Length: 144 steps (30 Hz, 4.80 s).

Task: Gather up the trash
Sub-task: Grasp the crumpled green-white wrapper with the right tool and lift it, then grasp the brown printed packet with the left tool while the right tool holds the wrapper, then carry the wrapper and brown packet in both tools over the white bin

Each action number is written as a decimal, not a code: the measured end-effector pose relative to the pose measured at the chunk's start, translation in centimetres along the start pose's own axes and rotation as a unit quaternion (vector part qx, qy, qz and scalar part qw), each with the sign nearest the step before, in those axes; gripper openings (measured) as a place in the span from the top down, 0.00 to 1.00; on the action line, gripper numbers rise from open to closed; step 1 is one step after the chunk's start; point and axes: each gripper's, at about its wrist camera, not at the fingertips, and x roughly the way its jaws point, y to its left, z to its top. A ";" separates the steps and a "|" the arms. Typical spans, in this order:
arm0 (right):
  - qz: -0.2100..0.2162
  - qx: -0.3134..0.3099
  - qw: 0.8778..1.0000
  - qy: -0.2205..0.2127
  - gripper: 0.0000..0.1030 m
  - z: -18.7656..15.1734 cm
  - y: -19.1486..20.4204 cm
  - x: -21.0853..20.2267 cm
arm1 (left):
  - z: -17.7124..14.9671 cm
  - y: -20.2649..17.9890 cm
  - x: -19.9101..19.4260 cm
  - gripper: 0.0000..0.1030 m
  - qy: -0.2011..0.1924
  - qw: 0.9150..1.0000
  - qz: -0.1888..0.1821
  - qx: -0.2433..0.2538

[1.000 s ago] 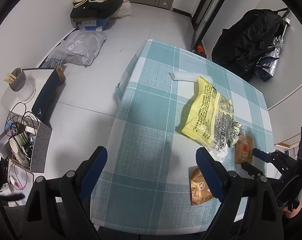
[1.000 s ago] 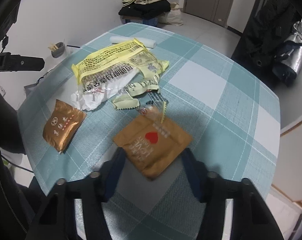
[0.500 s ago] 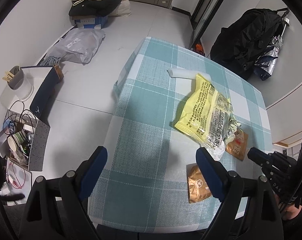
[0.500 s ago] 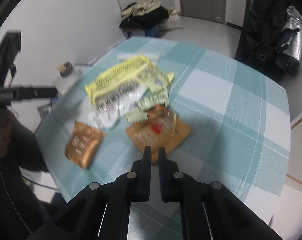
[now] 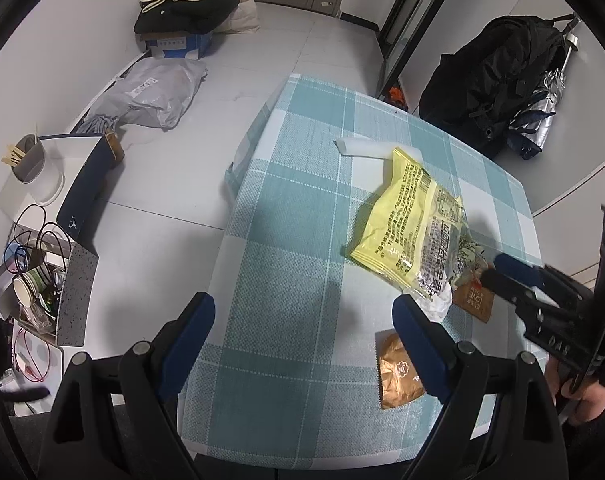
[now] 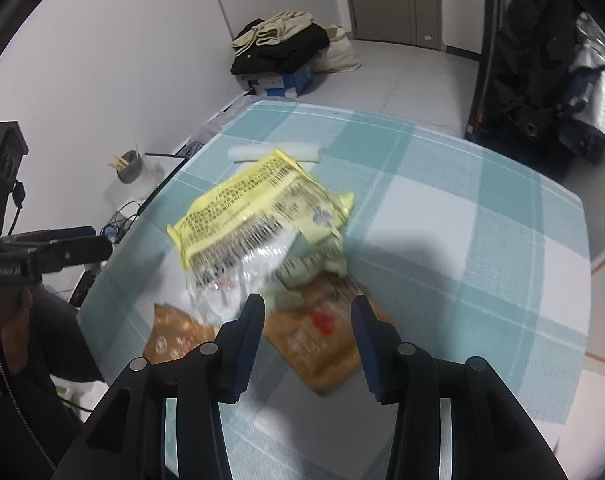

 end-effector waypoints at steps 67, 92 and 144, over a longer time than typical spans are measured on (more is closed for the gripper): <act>0.008 0.080 0.993 -0.086 0.77 -1.8 -4.4 -7.7 | -6.2 -10.1 3.2 0.67 0.044 0.970 0.010 0.240; 0.015 0.118 0.988 -0.099 0.77 -2.9 -5.7 -9.9 | -4.8 -9.7 0.7 0.97 0.030 0.977 -0.052 0.205; -0.140 0.420 0.875 -0.197 0.77 -27.5 -27.2 -32.4 | -6.2 -43.4 3.2 0.98 0.055 0.887 -0.257 0.381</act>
